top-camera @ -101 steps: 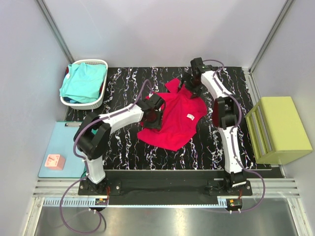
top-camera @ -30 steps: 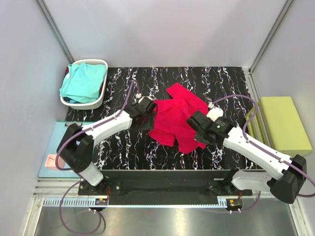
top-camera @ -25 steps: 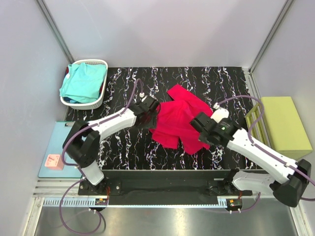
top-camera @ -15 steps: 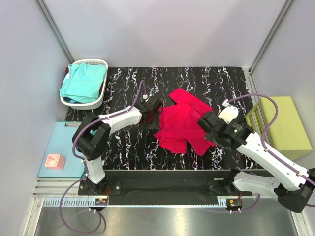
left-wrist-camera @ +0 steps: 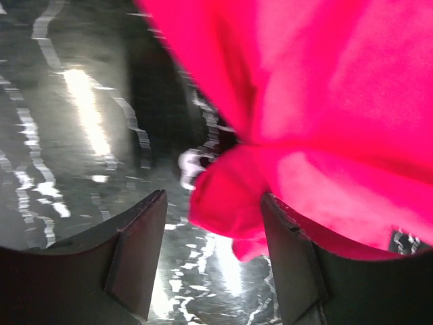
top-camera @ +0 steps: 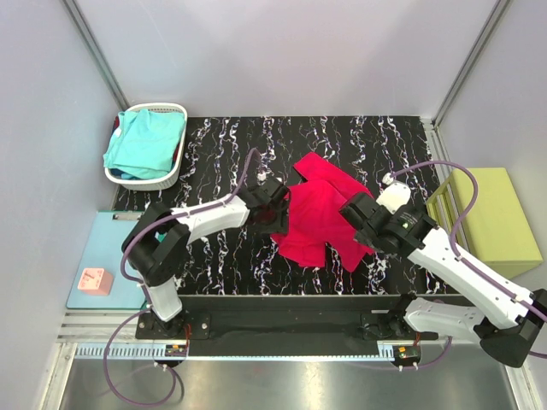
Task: Fold and stack the t-shirts
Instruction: Flatten out the tshirt
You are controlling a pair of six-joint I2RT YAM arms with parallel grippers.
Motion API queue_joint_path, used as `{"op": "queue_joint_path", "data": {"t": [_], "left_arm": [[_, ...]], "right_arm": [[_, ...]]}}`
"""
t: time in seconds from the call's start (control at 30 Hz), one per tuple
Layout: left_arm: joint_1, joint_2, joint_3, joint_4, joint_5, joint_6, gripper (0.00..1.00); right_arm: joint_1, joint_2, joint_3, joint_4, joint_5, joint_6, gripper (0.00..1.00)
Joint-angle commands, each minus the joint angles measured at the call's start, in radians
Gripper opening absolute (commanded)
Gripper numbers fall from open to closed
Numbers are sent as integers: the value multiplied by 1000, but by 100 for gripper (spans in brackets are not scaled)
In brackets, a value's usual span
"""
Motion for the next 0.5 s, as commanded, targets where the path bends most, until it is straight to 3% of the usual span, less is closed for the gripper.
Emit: {"op": "queue_joint_path", "data": {"t": [0.0, 0.27, 0.47], "left_arm": [[-67, -47, -25, 63, 1, 22, 62], [-100, -133, -139, 111, -58, 25, 62], [-100, -114, -119, 106, -39, 28, 53]], "right_arm": [[5, 10, 48, 14, 45, -22, 0], [5, -1, 41, 17, 45, -25, 0], [5, -1, 89, 9, 76, -54, 0]]}}
